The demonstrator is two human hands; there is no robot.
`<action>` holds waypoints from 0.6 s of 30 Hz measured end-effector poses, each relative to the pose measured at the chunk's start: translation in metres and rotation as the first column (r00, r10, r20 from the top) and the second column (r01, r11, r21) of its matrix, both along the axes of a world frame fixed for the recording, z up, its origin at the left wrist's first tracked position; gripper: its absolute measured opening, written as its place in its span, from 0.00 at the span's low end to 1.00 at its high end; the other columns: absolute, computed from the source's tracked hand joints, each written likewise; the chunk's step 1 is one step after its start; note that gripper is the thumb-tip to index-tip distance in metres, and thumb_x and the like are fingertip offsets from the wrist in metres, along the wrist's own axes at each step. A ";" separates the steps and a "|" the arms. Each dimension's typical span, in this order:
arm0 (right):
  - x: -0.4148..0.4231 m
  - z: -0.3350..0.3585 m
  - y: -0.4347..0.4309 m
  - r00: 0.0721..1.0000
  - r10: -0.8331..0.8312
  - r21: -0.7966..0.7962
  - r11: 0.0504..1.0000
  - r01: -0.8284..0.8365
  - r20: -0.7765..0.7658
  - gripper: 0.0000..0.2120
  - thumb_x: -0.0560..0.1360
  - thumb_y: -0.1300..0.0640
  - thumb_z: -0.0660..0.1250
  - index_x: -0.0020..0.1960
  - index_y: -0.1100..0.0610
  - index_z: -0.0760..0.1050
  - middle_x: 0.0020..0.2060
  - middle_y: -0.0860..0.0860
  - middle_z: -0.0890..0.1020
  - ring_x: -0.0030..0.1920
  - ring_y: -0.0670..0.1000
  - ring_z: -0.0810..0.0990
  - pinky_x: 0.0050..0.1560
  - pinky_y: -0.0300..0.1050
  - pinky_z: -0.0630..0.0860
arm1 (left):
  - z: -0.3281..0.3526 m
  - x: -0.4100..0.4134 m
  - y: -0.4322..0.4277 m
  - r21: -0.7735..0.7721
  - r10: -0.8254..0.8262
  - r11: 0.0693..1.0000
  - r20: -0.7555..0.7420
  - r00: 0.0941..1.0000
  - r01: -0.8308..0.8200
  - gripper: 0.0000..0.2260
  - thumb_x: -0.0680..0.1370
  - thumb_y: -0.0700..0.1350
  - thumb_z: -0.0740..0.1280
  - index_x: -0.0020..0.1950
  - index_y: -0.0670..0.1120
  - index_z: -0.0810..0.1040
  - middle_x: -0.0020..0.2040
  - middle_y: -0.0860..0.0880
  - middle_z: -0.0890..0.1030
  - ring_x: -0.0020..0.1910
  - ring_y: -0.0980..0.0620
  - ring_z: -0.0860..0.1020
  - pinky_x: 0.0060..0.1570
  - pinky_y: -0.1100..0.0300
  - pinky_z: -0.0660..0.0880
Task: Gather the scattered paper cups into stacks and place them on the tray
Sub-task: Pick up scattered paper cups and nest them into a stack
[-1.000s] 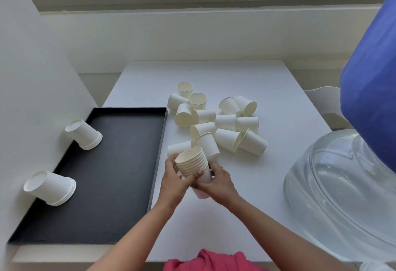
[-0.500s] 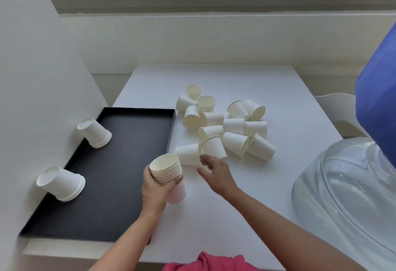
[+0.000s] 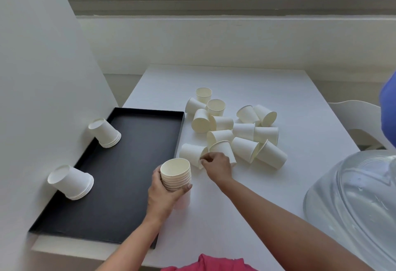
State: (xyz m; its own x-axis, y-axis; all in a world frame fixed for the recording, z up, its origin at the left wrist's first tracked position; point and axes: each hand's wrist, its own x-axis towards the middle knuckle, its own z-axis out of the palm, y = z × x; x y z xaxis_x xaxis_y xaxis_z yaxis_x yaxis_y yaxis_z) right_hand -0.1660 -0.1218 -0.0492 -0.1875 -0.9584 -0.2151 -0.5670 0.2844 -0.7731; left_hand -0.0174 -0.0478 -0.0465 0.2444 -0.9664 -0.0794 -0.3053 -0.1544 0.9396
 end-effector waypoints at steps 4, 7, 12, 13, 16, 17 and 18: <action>-0.001 0.006 0.004 1.000 -0.004 -0.036 0.999 0.003 -0.022 0.08 0.74 0.53 0.66 0.49 0.54 0.82 0.49 0.52 0.84 0.52 0.52 0.80 0.48 0.41 0.72 | 0.002 -0.002 -0.003 0.006 -0.009 1.000 0.033 0.999 0.009 0.37 0.61 0.44 0.80 0.66 0.48 0.67 0.55 0.50 0.76 0.54 0.50 0.74 0.54 0.57 0.72; 0.002 0.003 0.003 0.999 -0.007 0.047 0.999 0.005 0.033 0.14 0.73 0.44 0.67 0.46 0.55 0.81 0.46 0.51 0.84 0.50 0.52 0.80 0.44 0.41 0.69 | 0.004 -0.003 -0.002 0.000 0.001 1.000 0.045 0.999 -0.001 0.37 0.61 0.44 0.80 0.65 0.48 0.68 0.55 0.51 0.75 0.54 0.50 0.74 0.53 0.58 0.71; 0.011 -0.005 -0.005 0.985 -0.051 0.164 0.986 0.023 0.165 0.19 0.70 0.41 0.69 0.47 0.57 0.81 0.42 0.52 0.81 0.43 0.54 0.78 0.46 0.46 0.75 | 0.007 0.003 0.001 -0.011 0.009 1.000 0.059 0.998 -0.009 0.36 0.61 0.44 0.80 0.64 0.48 0.68 0.54 0.51 0.76 0.54 0.50 0.74 0.53 0.58 0.71; 0.014 -0.007 -0.006 0.979 -0.062 0.172 0.985 0.029 0.194 0.19 0.71 0.42 0.69 0.49 0.58 0.81 0.42 0.53 0.80 0.42 0.54 0.77 0.48 0.48 0.77 | 0.008 0.004 0.002 -0.013 0.014 1.000 0.057 0.998 -0.013 0.35 0.61 0.43 0.80 0.64 0.48 0.68 0.54 0.51 0.76 0.53 0.50 0.74 0.53 0.59 0.71; 0.022 -0.008 -0.011 0.972 -0.077 0.167 0.985 0.040 0.224 0.16 0.73 0.48 0.68 0.51 0.60 0.79 0.47 0.57 0.81 0.47 0.56 0.79 0.53 0.54 0.79 | 0.008 0.006 0.005 -0.014 0.022 1.000 0.066 0.998 -0.021 0.36 0.60 0.43 0.80 0.64 0.48 0.68 0.53 0.51 0.76 0.53 0.50 0.74 0.52 0.60 0.70; 0.023 -0.009 -0.013 0.973 -0.074 0.164 0.986 0.038 0.218 0.15 0.73 0.50 0.67 0.52 0.61 0.78 0.47 0.57 0.81 0.47 0.57 0.79 0.52 0.54 0.79 | 0.007 0.006 0.006 -0.011 0.022 1.000 0.070 0.997 -0.021 0.36 0.60 0.44 0.80 0.64 0.48 0.68 0.54 0.51 0.76 0.53 0.50 0.75 0.52 0.60 0.70; 0.023 -0.009 -0.014 0.975 -0.070 0.163 0.986 0.036 0.212 0.13 0.74 0.52 0.66 0.51 0.61 0.78 0.46 0.56 0.80 0.47 0.57 0.78 0.52 0.55 0.79 | 0.007 0.007 0.006 -0.007 0.023 1.000 0.073 0.997 -0.022 0.36 0.60 0.44 0.80 0.64 0.48 0.69 0.54 0.51 0.76 0.53 0.50 0.75 0.52 0.60 0.70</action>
State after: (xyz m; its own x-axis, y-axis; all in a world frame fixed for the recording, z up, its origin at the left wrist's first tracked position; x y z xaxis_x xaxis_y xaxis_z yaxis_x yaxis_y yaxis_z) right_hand -0.1426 -0.1354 -0.0582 -0.1696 -0.8994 -0.4029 -0.3721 0.4370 -0.8189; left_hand -0.0107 -0.0418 -0.0397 0.2709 -0.9611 -0.0542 -0.3697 -0.1559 0.9160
